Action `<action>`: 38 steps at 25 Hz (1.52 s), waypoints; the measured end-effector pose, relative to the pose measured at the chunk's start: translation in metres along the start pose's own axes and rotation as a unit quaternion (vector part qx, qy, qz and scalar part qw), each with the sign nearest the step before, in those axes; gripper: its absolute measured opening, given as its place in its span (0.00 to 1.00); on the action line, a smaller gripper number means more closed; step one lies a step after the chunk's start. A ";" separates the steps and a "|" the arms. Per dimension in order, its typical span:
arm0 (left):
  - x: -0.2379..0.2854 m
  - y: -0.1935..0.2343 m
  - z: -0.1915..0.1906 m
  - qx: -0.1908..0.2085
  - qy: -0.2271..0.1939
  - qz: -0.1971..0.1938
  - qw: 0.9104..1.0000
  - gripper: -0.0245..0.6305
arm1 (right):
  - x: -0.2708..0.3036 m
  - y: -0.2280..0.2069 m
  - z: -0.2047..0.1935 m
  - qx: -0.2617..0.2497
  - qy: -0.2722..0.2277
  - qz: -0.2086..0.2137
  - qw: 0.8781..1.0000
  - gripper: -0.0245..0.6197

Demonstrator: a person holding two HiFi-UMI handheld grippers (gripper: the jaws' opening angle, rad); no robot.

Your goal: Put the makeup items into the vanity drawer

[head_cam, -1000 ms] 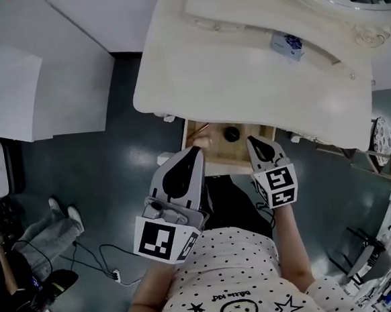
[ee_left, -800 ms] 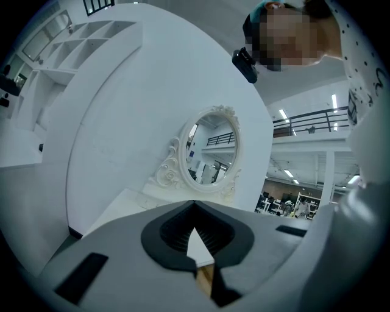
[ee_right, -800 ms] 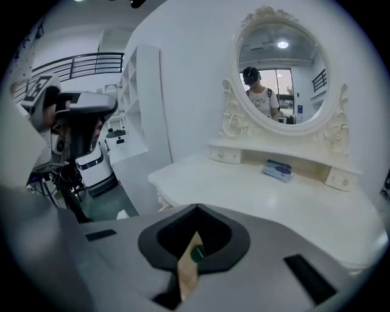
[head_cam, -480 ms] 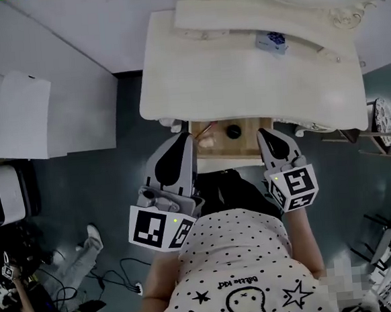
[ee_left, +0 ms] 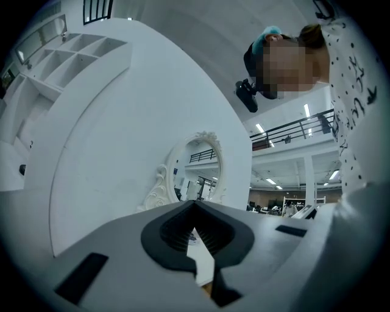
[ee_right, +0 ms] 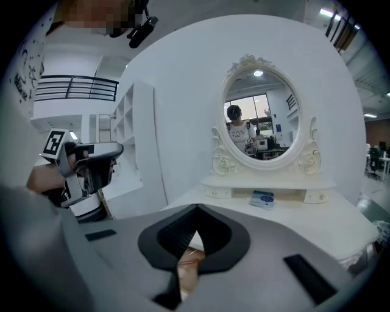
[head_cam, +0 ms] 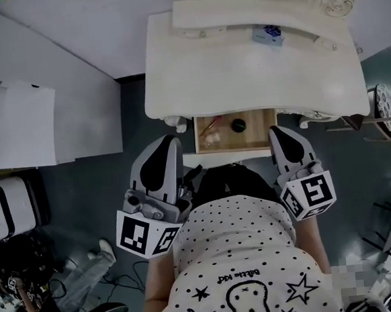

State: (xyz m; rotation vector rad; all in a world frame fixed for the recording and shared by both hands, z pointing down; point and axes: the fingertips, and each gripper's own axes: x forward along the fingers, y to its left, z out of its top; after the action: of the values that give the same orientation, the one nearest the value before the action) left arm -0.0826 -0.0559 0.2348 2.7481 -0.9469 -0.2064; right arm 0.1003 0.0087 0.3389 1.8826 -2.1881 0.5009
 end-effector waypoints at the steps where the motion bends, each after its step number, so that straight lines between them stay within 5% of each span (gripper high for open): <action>1: -0.003 0.002 0.002 0.001 -0.002 -0.004 1.000 0.03 | -0.002 0.004 0.003 0.000 -0.004 0.000 1.000 0.05; 16: -0.035 0.032 0.004 -0.008 0.006 -0.001 1.000 0.03 | -0.010 0.040 0.015 0.017 -0.036 0.007 0.999 0.05; 38: -0.040 0.024 -0.015 -0.011 0.035 0.002 0.999 0.03 | -0.006 0.059 0.000 0.000 -0.012 0.022 1.000 0.05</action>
State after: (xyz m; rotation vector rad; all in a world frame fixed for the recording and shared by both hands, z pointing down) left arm -0.1250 -0.0474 0.2581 2.7148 -0.9275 -0.1184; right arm 0.0435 0.0220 0.3298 1.8543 -2.2489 0.4897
